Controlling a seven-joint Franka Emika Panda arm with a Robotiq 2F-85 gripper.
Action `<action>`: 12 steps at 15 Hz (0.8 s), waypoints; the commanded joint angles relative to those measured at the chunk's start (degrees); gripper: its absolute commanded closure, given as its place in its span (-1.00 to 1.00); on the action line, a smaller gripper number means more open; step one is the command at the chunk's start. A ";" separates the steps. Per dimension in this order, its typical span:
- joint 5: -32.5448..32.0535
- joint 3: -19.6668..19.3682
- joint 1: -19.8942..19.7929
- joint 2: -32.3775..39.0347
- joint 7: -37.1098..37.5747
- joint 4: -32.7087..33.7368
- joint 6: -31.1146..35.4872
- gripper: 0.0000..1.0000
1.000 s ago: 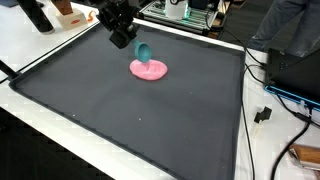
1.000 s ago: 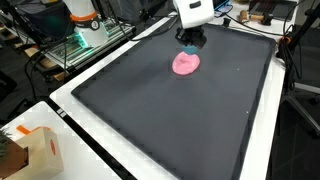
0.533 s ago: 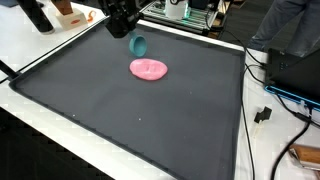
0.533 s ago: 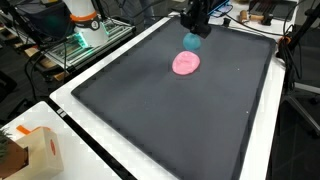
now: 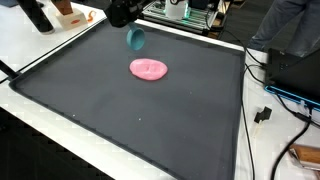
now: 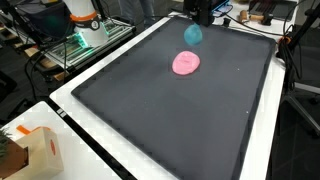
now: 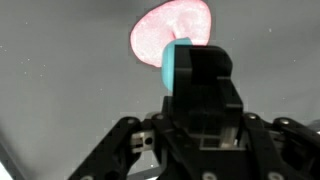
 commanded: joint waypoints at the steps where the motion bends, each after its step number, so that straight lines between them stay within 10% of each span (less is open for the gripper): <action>1: -2.98 0.51 1.01 -2.99 5.15 -2.35 0.05 0.50; 12: -4.91 2.08 2.26 -4.73 11.98 -2.57 -1.98 0.50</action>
